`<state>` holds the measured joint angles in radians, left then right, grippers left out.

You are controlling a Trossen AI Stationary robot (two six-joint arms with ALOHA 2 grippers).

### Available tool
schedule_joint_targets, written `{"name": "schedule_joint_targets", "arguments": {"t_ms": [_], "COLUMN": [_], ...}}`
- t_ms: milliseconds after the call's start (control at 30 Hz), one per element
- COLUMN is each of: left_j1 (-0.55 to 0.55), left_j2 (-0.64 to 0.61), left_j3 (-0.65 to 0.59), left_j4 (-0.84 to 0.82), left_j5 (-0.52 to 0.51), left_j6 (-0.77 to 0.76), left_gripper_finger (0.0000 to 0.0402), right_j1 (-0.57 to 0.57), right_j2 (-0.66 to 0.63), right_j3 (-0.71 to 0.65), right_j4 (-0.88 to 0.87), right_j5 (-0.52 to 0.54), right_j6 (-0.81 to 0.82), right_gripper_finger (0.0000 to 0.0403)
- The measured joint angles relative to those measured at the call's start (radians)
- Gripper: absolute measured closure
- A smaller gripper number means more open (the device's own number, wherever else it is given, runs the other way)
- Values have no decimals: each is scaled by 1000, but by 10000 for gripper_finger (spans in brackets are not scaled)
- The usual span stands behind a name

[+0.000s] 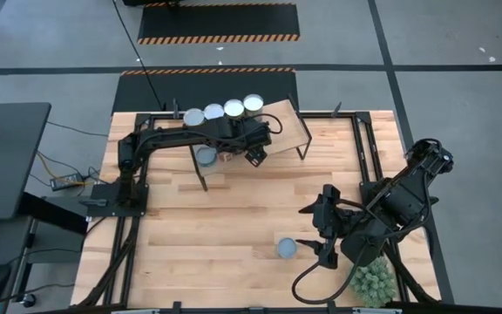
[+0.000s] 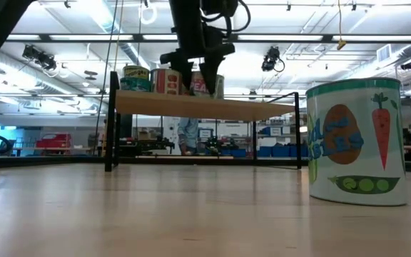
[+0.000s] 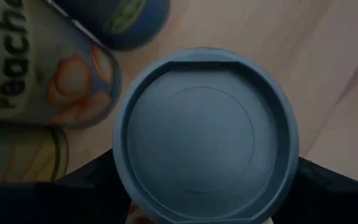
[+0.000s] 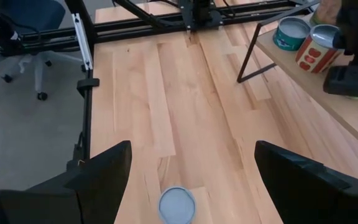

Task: Pick and place cans onto a shelf
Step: Put the canned green peas on the shelf

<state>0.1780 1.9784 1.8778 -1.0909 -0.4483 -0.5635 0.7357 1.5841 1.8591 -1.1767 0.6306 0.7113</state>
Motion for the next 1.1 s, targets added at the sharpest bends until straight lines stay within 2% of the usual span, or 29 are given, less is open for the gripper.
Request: {"name": "schedule_joint_targets", "arguments": {"t_ms": [300, 533, 933, 1100], "left_j1": [-1, -2, -3, -3], "left_j2": [12, 13, 6, 4], "left_j3": [1, 1, 0, 0], "left_j4": [-9, -12, -31, -37], "left_j5": [-2, -11, -23, 22], "left_j6": [10, 51, 85, 104], "left_gripper_finger": [116, 88, 84, 83], "right_j1": [0, 0, 0, 0], "right_j2": [0, 0, 0, 0], "right_j3": [0, 0, 0, 0], "right_j4": [3, 10, 12, 17], "right_j5": [-3, -4, -14, -22], "right_j6": [0, -12, -15, -15], "right_gripper_finger": [55, 55, 55, 55]}}
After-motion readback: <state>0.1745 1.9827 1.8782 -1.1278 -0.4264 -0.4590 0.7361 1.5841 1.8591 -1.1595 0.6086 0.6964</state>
